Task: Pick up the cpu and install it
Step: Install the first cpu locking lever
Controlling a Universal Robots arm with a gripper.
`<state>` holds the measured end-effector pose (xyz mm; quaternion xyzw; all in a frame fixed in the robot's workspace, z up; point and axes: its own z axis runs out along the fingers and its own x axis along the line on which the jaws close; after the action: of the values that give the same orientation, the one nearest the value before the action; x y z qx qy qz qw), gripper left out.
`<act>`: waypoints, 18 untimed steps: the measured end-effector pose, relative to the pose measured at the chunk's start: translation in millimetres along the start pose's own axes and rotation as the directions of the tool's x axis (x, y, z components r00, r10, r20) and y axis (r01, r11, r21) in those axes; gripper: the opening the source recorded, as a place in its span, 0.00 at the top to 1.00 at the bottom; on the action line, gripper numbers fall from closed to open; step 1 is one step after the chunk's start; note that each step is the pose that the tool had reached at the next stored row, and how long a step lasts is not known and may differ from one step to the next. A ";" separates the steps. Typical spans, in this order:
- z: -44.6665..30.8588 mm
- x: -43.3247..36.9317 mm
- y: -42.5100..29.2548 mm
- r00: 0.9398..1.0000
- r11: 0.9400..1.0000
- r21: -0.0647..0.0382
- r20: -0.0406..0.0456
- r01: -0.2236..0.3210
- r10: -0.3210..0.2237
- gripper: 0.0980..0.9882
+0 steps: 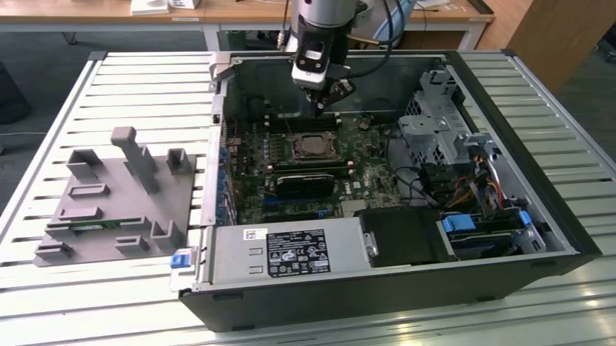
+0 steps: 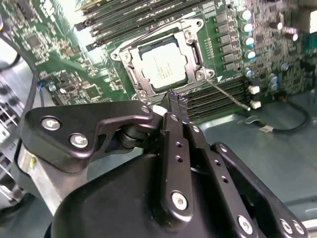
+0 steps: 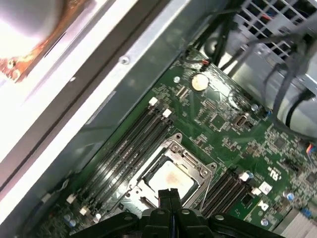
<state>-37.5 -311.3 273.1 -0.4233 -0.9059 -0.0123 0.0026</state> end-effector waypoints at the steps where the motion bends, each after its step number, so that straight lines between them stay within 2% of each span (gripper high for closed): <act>1: 0.0 0.0 0.0 1.000 1.000 0.000 0.000 0.017 -0.017 0.99; 9: 0.0 0.0 0.0 0.993 0.993 0.002 -0.002 0.116 -0.116 0.99; 18: 0.0 0.0 0.0 0.979 0.979 0.003 -0.004 0.204 -0.204 0.99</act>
<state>-37.5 -311.3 273.1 -0.3281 -0.9445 -0.0120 0.0038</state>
